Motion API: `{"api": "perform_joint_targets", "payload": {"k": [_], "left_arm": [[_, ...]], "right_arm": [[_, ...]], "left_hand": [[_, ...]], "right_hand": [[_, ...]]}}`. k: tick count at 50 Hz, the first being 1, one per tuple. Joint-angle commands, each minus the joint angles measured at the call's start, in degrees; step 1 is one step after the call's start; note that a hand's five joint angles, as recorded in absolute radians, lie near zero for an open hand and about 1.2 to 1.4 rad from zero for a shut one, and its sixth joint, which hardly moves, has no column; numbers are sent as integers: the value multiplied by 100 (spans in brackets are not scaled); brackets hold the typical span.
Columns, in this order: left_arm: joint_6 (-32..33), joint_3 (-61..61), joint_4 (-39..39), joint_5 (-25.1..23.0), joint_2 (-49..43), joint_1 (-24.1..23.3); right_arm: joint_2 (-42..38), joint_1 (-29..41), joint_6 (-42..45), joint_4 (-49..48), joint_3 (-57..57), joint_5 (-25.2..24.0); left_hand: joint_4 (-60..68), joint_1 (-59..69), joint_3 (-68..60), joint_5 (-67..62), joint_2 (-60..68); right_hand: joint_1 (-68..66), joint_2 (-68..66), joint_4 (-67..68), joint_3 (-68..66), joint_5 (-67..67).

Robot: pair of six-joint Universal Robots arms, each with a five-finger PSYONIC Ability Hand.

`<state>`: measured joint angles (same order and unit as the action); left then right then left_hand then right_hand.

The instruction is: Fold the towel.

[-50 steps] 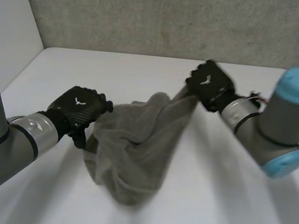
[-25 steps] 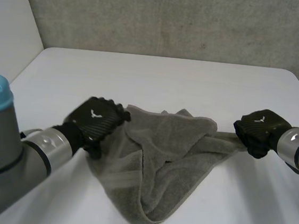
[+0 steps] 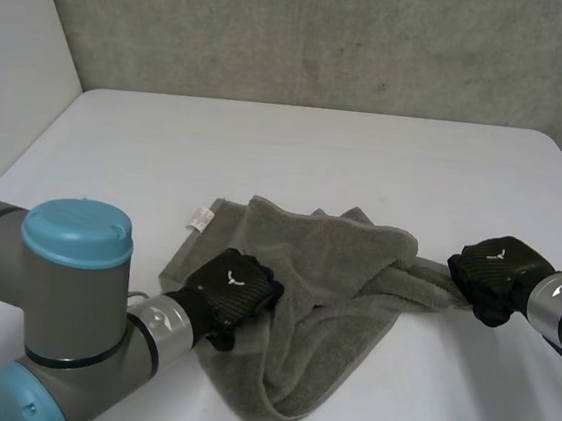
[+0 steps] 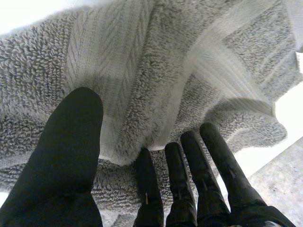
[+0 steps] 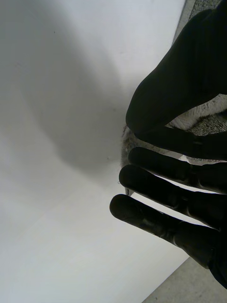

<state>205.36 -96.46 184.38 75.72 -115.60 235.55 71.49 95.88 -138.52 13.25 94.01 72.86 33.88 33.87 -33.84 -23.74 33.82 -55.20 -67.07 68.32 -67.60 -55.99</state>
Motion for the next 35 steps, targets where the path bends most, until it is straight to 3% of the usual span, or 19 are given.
{"api": "perform_joint_targets", "payload": {"k": [1,5,14,21,26,27,28,30,35], "left_arm": [[22,92,45,13,-103,-9],[22,153,115,13,-112,0],[31,558,265,39,-68,79],[13,1908,308,92,-50,526],[-40,3590,581,716,-129,826],[-66,4217,642,1081,-138,896],[-66,4223,643,1085,-138,896],[-232,5151,748,1645,-164,1010],[-890,5384,889,1911,-68,1212]], "right_arm": [[-48,18,1,-51,-23,0],[-153,53,18,-112,-154,9],[-452,247,-17,-156,-1087,88],[-891,949,-113,-322,-2875,570],[-1006,1161,-500,-1597,-4022,1046],[-980,1161,-639,-2189,-4205,1194],[-901,1152,-745,-2848,-4276,1448],[-761,1161,-755,-3394,-4260,1685],[-303,1152,-763,-3672,-3857,1846]], "left_hand": [[2445,2445,-2448,-2458,2451],[4610,4611,-4614,-4623,4616],[4612,4613,-4616,-4626,4618],[4612,4613,-4616,-4626,4618],[4612,4613,-4616,-4626,4618],[4612,4613,-4616,-4626,4618],[4612,4613,-4616,-4626,4618],[4612,4613,-4616,-4626,4618],[4612,4613,-4616,-4626,4618]], "right_hand": [[-2480,-1293,1168,-1240,-1401],[-2480,-1293,1168,-1240,-1401],[-2480,-1293,1168,-1240,-1401],[-2480,-1293,1168,-1240,-1401],[-2480,-1293,1168,-1240,-1401],[-2480,-1293,1168,-1240,-1401],[-2480,-1293,1168,-1240,-1401],[-2480,-1293,1168,-1240,-1401],[-2480,-1293,1168,-1240,-1401]]}}
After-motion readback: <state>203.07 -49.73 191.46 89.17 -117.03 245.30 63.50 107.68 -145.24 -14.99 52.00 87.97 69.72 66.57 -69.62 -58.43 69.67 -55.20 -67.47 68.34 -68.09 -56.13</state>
